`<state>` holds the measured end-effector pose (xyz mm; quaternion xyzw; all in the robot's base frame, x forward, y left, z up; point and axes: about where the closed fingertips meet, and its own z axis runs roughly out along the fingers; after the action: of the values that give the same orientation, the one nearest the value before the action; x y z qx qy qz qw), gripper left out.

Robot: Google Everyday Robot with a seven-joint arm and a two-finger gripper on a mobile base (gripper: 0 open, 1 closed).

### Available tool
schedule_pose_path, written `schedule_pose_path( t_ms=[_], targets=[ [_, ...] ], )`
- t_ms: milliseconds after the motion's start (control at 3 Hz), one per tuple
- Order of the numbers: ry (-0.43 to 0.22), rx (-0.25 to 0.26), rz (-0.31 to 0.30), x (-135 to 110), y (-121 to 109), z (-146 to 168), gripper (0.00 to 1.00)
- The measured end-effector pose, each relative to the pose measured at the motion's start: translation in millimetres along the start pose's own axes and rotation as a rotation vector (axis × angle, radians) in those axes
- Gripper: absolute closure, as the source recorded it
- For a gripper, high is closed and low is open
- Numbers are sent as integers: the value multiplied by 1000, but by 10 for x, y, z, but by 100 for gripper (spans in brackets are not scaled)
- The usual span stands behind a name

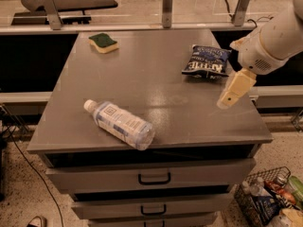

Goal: Move blue chip bag near blue plastic bottle

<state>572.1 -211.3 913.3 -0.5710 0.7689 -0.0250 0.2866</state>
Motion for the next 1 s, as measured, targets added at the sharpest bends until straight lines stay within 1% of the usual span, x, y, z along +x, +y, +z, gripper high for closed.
schedule_pose_path(
  t_ms=[333, 667, 1000],
  targets=[
    [-79, 43, 20, -110, -282, 347, 0],
    [-137, 69, 48, -181, -513, 640, 0],
    [-166, 85, 92, -157, -770, 950, 2]
  ],
)
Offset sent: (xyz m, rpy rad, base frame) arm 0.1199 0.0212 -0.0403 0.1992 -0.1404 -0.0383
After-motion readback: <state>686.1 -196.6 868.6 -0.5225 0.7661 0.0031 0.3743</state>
